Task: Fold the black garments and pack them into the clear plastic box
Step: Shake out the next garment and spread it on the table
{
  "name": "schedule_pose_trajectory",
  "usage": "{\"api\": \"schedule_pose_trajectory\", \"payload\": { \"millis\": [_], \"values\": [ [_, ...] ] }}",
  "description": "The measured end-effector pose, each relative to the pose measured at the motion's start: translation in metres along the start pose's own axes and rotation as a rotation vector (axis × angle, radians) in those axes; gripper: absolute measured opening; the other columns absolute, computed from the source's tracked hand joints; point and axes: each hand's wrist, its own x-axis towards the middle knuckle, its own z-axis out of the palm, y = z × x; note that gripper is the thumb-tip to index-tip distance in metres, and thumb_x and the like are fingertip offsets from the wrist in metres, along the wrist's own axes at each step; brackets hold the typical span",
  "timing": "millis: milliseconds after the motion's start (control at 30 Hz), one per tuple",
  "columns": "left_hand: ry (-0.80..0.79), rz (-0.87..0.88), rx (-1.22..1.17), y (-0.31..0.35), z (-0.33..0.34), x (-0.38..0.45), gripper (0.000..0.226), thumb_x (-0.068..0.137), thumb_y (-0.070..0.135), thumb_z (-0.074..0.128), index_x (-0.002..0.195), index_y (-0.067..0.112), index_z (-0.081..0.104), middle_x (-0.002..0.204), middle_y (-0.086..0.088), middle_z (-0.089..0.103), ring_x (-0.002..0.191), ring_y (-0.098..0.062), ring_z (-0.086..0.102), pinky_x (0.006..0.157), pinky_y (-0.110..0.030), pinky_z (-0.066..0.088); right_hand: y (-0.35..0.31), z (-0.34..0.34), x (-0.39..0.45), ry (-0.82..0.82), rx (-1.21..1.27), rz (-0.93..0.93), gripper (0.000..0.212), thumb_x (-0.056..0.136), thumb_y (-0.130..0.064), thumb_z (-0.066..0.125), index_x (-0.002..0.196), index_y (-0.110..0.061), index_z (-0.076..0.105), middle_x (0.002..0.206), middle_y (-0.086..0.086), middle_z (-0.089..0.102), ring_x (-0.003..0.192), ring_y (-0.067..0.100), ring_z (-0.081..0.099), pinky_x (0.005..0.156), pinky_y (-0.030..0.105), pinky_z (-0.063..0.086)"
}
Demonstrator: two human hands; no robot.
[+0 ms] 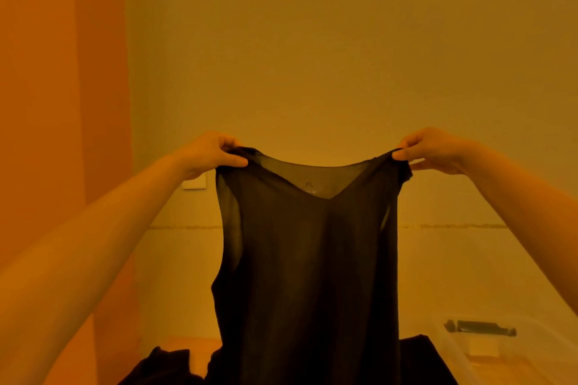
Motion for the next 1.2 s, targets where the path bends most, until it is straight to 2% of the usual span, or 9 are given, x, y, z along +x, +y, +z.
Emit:
{"api": "schedule_pose_trajectory", "payload": {
  "millis": [133,267,400,500,667,800,900,1100,1200],
  "values": [
    [-0.057,-0.025,0.118,-0.001,-0.008,-0.001,0.022,0.083,-0.007,0.061,0.082,0.016,0.058,0.082,-0.004,0.064,0.075,-0.014,0.059,0.058,-0.018,0.048,0.003,-0.002,-0.002,-0.008,-0.026,0.001,0.015,0.087,-0.004,0.058,0.072,-0.004,0.059,0.078,0.009,0.058,0.078,0.020,0.055,0.071,0.028,0.047],
    [-0.068,-0.015,0.091,0.002,-0.013,0.002,0.023,0.086,-0.006,0.056,0.088,0.016,0.058,0.085,-0.004,0.065,0.077,-0.016,0.060,0.057,-0.016,0.050,0.001,0.000,-0.004,-0.041,-0.022,-0.025,0.008,0.086,0.000,0.057,0.083,-0.003,0.063,0.082,0.008,0.062,0.081,0.019,0.058,0.067,0.025,0.051],
    [0.069,0.033,0.026,-0.005,-0.015,0.008,0.023,0.090,-0.003,0.052,0.081,0.016,0.061,0.079,-0.003,0.063,0.074,-0.014,0.058,0.056,-0.012,0.048,-0.005,0.002,-0.008,-0.080,-0.074,-0.016,0.009,0.087,-0.001,0.056,0.082,-0.003,0.062,0.080,0.007,0.060,0.079,0.017,0.057,0.067,0.023,0.049],
    [0.209,0.030,-0.052,-0.015,-0.011,0.013,0.022,0.095,0.012,0.050,0.076,0.017,0.061,0.076,-0.004,0.058,0.074,-0.015,0.054,0.065,-0.022,0.045,-0.009,0.004,-0.010,-0.072,-0.002,-0.054,0.018,0.089,-0.006,0.053,0.071,-0.005,0.054,0.075,0.006,0.054,0.075,0.017,0.053,0.070,0.025,0.046],
    [0.234,-0.077,-0.209,-0.023,-0.001,0.012,0.025,0.096,0.028,0.049,0.083,0.012,0.062,0.091,-0.011,0.059,0.087,-0.020,0.056,0.085,-0.036,0.047,-0.006,0.012,-0.010,0.028,0.191,-0.081,0.020,0.094,-0.013,0.049,0.079,-0.008,0.061,0.080,0.005,0.060,0.077,0.016,0.057,0.067,0.027,0.046],
    [0.306,-0.042,-0.217,-0.023,-0.002,0.007,0.025,0.097,0.018,0.048,0.074,0.014,0.057,0.076,-0.005,0.053,0.078,-0.017,0.051,0.069,-0.025,0.042,-0.008,0.015,-0.014,0.061,0.212,-0.085,0.017,0.091,-0.004,0.051,0.079,-0.008,0.062,0.079,0.007,0.059,0.077,0.017,0.056,0.066,0.028,0.046],
    [0.295,0.035,-0.223,-0.013,-0.005,-0.006,0.027,0.095,0.002,0.047,0.077,0.018,0.060,0.077,0.000,0.057,0.072,-0.009,0.054,0.064,-0.014,0.045,-0.016,0.015,-0.026,0.054,0.242,-0.108,0.018,0.089,0.001,0.051,0.077,-0.007,0.061,0.079,0.007,0.059,0.076,0.016,0.057,0.066,0.026,0.048],
    [0.408,0.102,-0.314,0.013,-0.008,-0.037,0.015,0.093,0.002,0.050,0.097,0.010,0.062,0.077,0.005,0.060,0.072,-0.003,0.056,0.066,-0.013,0.048,-0.038,0.015,-0.059,0.091,0.170,-0.116,0.015,0.088,-0.002,0.055,0.075,-0.008,0.060,0.078,0.006,0.058,0.077,0.016,0.056,0.067,0.026,0.047],
    [0.471,0.122,-0.398,0.025,-0.017,-0.049,0.016,0.095,0.011,0.051,0.086,0.012,0.063,0.080,0.002,0.058,0.076,-0.009,0.055,0.071,-0.021,0.046,-0.050,0.009,-0.074,0.165,0.223,-0.138,0.015,0.089,-0.007,0.056,0.075,-0.010,0.060,0.079,0.005,0.058,0.078,0.015,0.056,0.066,0.025,0.048]
  ]
}}
